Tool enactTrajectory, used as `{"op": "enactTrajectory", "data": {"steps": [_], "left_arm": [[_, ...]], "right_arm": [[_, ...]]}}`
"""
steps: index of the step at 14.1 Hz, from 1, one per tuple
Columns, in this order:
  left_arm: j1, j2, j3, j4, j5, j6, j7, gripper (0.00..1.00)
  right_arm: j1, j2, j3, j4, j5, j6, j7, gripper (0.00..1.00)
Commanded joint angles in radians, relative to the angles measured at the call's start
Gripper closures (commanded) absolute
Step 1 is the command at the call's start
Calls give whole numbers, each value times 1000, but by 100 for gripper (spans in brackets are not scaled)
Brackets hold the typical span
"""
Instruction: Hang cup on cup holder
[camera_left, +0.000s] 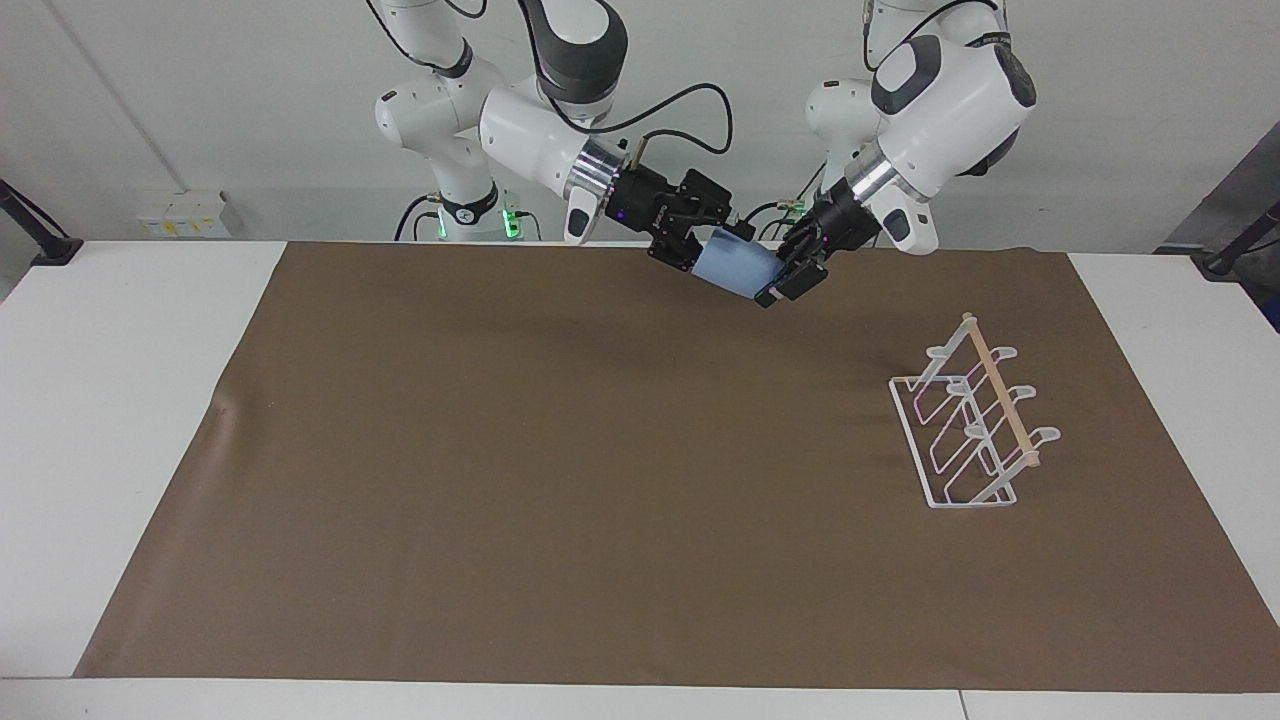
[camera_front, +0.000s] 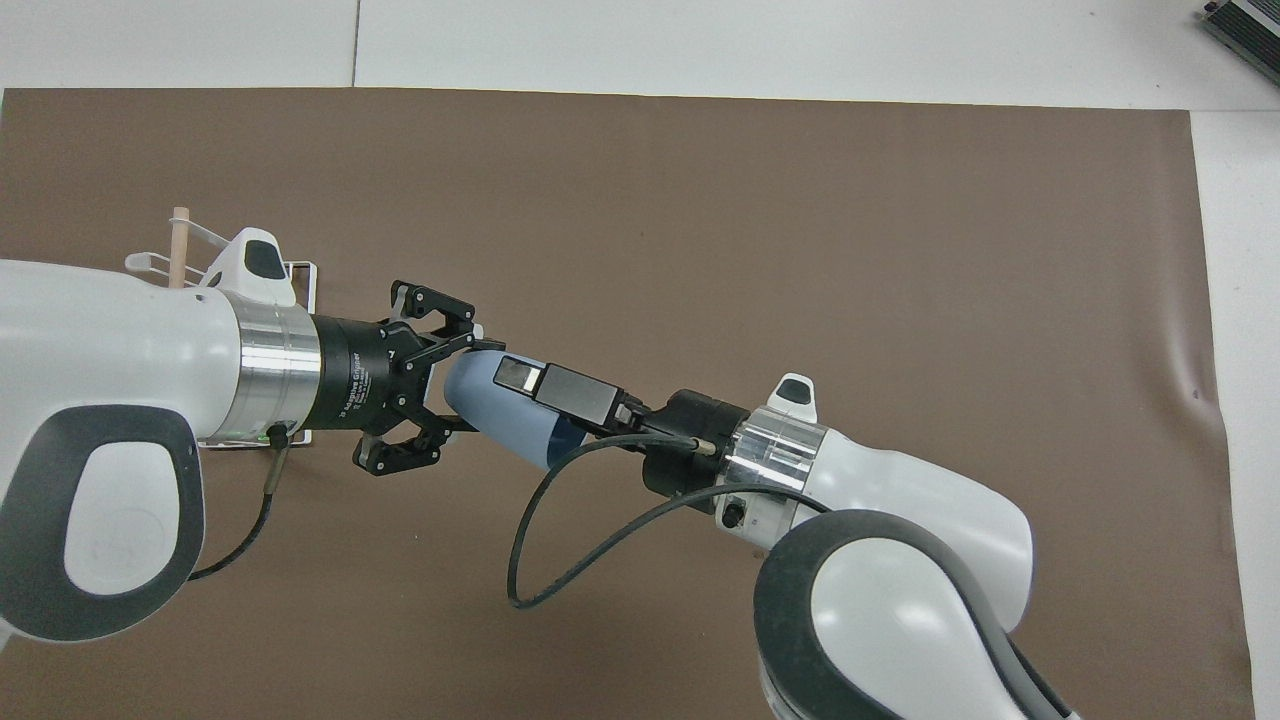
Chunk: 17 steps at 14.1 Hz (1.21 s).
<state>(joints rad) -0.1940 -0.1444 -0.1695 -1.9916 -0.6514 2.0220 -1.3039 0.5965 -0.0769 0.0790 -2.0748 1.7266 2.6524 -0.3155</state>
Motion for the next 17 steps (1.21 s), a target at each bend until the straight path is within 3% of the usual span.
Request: {"op": "enactTrajectory", "data": {"steps": [1,4,10,13,17], "left_arm": [[-2,2,11,13,7,-22,-2,100],[-1,5,19,17,68,-22,-3,100],[39,2,25,42,261,-25,20,100],[71,14,25,74,411,-17,66,100],[113,26,25,74,648,39,149,100]], "right_arm": [[-1,-3,7,-5,8,18,9,0],[-3,0,7,-5,-60,18,7,0],[-40,23,4,-4,-468,-12,-13,0],[-130,34,4,19,-764,-171,-85,0],[-247,60,4,134,-1150,-443,-148,0]]}}
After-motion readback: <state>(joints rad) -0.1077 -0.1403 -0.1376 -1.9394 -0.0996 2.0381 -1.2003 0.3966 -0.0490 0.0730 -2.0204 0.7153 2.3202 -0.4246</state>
